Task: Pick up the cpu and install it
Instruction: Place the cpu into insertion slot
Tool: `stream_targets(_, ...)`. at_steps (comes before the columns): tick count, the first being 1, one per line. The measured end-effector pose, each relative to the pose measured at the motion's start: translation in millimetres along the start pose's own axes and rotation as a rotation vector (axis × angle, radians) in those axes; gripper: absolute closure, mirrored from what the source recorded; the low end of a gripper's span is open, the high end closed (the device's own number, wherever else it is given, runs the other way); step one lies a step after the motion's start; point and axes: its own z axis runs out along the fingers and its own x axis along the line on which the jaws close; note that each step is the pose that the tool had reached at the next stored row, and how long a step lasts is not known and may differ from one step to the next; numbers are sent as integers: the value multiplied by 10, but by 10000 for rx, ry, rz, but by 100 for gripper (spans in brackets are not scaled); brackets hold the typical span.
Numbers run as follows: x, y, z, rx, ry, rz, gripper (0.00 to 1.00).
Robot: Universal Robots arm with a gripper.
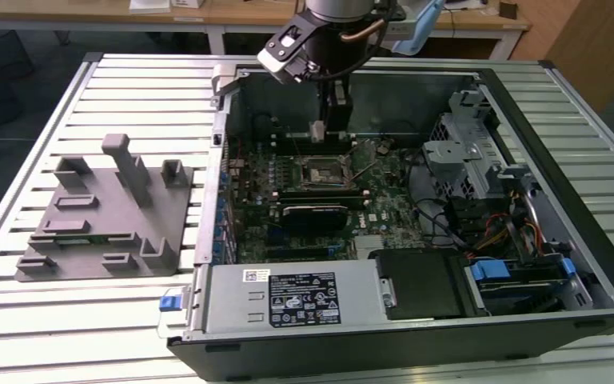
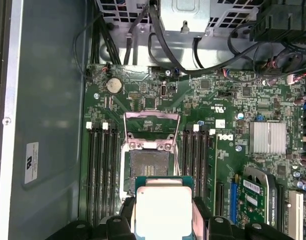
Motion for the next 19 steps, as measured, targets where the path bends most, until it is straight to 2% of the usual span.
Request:
stream_targets(8, 12, -2, 73, -9, -13, -1, 47)
stream_targets(19, 28, 7, 264, -8, -13, -2, 47)
